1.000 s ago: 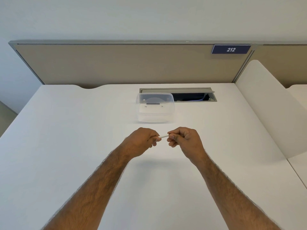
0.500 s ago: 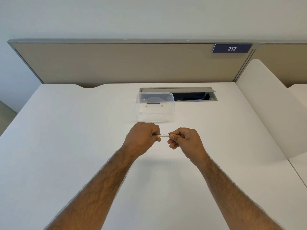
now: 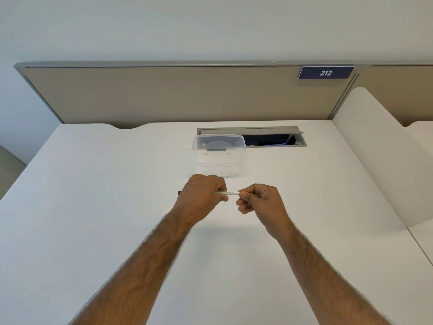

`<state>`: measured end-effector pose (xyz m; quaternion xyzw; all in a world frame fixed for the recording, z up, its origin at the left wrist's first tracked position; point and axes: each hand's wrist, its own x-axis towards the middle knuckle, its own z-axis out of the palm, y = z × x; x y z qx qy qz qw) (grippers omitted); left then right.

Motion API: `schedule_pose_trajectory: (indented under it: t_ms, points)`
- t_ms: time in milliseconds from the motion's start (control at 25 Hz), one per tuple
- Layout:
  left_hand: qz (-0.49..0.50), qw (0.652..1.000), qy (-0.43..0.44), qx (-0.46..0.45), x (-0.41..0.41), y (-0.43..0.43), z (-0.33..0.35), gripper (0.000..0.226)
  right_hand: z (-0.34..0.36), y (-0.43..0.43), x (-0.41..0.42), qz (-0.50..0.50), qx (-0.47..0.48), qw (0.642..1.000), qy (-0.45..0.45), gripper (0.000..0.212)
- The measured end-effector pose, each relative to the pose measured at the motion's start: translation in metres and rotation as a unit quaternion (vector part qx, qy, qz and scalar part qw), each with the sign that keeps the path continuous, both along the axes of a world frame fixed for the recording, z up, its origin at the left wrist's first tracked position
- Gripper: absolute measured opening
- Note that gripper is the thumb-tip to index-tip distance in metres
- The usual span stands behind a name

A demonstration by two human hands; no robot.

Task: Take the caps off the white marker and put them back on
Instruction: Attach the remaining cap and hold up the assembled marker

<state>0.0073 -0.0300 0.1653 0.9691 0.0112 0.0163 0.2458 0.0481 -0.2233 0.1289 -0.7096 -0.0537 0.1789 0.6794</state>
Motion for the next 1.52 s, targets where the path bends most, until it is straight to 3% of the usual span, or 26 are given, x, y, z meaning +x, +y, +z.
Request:
schedule_pose_trajectory:
  t_ms: [200,680,1040,1160,1320,1520]
  points:
    - [-0.066,0.994,0.071,0.052,0.005,0.015,0.008,0.021,0.002,-0.001,0.004,-0.003,-0.022,0.999,-0.03,0.012]
    - [-0.015,0.999,0.017,0.025,0.001,0.006,0.001,0.018,0.004,-0.003,0.0,-0.032,-0.007,0.999,-0.029,0.011]
    - [-0.049,0.995,-0.071,0.052,-0.003,0.002,-0.003,0.014,-0.001,-0.005,-0.014,-0.038,0.026,0.999,0.016,0.012]
    - [-0.083,0.99,-0.082,0.075,-0.004,0.002,-0.005,0.011,-0.002,-0.013,-0.016,0.013,0.029,0.997,0.069,0.009]
    - [-0.107,0.985,-0.098,0.093,-0.016,0.005,-0.018,0.01,0.004,-0.022,-0.014,0.137,-0.063,0.985,0.087,0.016]
    - [-0.135,0.982,-0.103,0.086,-0.024,-0.005,-0.027,0.012,0.002,-0.008,-0.02,0.108,-0.086,0.989,0.062,0.011]
